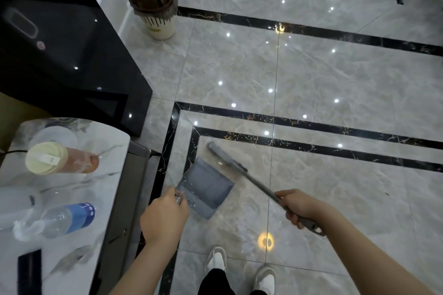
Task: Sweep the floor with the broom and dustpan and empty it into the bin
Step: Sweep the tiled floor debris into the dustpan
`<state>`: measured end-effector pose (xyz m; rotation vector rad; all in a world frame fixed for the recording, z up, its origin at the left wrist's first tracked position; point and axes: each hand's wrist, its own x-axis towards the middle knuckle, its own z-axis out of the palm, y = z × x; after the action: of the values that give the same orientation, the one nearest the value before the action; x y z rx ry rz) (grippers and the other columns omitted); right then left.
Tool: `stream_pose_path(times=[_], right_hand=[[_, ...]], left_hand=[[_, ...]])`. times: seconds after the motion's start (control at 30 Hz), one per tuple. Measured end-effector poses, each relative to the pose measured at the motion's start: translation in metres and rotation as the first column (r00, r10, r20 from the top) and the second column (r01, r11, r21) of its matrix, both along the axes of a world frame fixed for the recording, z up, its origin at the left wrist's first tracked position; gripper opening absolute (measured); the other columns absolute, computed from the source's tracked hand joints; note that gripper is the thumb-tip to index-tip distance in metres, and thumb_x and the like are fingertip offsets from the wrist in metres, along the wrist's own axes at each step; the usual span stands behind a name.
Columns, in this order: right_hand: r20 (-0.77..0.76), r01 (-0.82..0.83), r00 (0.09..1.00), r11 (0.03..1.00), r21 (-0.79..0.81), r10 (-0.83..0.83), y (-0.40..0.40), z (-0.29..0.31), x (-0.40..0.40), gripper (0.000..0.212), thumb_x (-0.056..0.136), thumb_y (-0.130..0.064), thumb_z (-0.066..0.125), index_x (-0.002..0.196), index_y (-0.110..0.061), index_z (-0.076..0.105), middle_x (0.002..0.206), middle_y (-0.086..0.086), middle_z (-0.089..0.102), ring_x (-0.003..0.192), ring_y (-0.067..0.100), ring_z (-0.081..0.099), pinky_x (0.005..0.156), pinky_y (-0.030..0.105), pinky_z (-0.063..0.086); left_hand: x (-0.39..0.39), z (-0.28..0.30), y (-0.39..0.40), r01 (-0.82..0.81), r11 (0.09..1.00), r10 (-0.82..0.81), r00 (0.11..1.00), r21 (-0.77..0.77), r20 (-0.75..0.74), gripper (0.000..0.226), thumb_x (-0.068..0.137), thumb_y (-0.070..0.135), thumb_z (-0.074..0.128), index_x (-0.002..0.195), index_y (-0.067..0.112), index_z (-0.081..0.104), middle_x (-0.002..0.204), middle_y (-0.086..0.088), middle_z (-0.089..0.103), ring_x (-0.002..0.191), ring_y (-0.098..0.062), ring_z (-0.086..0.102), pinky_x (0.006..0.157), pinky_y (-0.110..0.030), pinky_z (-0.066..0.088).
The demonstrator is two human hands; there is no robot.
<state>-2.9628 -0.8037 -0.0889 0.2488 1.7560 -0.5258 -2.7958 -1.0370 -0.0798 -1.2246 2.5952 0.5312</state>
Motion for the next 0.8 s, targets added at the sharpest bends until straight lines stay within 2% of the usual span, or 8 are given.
stream_pose_path(times=[0.1,0.17,0.3,0.43,0.53,0.8], right_hand=[[0.174,0.023,0.985,1.000,-0.021,-0.019,-0.005,-0.003,0.020,0.053,0.091,0.000,0.029,0.139,-0.018,0.042,0.061,0.002,0.034,0.039,0.010,0.030,0.040,0.019,0.027],[0.218,0.037,0.975,0.999,-0.032,-0.029,0.000,0.003,0.018,0.053,0.092,-0.003,0.030,0.141,-0.022,0.040,0.060,0.002,0.032,0.037,0.009,0.029,0.038,0.017,0.026],[0.197,0.106,0.976,0.993,-0.040,-0.097,0.021,0.022,-0.005,0.050,0.095,-0.005,0.028,0.142,-0.022,0.037,0.057,0.002,0.029,0.033,0.006,0.028,0.035,0.014,0.025],[0.066,0.146,0.988,0.989,-0.039,-0.143,0.025,0.024,-0.003,0.052,0.094,-0.002,0.028,0.141,-0.022,0.039,0.059,0.003,0.032,0.037,0.009,0.029,0.037,0.017,0.026],[0.010,0.186,0.983,0.981,-0.048,-0.185,0.019,0.006,0.016,0.055,0.093,0.000,0.026,0.142,-0.021,0.040,0.059,0.002,0.033,0.032,0.009,0.030,0.037,0.016,0.026],[0.246,0.266,0.942,0.955,-0.135,-0.228,0.031,-0.009,0.074,0.052,0.096,-0.005,0.031,0.145,-0.022,0.034,0.064,0.003,0.032,0.030,0.007,0.029,0.036,0.013,0.025]], left_hand=[[0.001,-0.002,-0.002,0.008,1.000,-0.008,1.000,-0.007,-0.011,0.021,0.087,0.027,0.054,0.098,0.012,0.066,0.071,-0.014,0.069,0.058,-0.029,0.058,0.049,-0.027,0.037],[0.001,-0.003,-0.002,0.011,1.000,-0.011,1.000,-0.013,-0.016,0.020,0.087,0.027,0.055,0.098,0.013,0.066,0.069,-0.014,0.068,0.054,-0.026,0.051,0.046,-0.025,0.035],[0.001,-0.003,-0.001,0.018,1.000,-0.019,1.000,-0.009,-0.024,0.020,0.087,0.029,0.055,0.099,0.016,0.065,0.071,-0.014,0.069,0.063,-0.032,0.063,0.050,-0.028,0.043],[0.003,-0.001,0.001,0.019,1.000,-0.019,1.000,0.003,-0.025,0.020,0.087,0.028,0.054,0.100,0.016,0.064,0.070,-0.011,0.068,0.060,-0.029,0.060,0.053,-0.031,0.050],[0.004,0.002,0.002,0.005,1.000,-0.005,1.000,0.007,-0.023,0.023,0.088,0.027,0.053,0.103,0.014,0.064,0.077,-0.014,0.068,0.064,-0.030,0.058,0.054,-0.029,0.043],[0.008,0.007,0.009,-0.007,1.000,0.008,1.000,-0.029,0.011,0.026,0.089,0.031,0.050,0.101,0.012,0.064,0.078,-0.016,0.067,0.062,-0.026,0.048,0.056,-0.029,0.038]])
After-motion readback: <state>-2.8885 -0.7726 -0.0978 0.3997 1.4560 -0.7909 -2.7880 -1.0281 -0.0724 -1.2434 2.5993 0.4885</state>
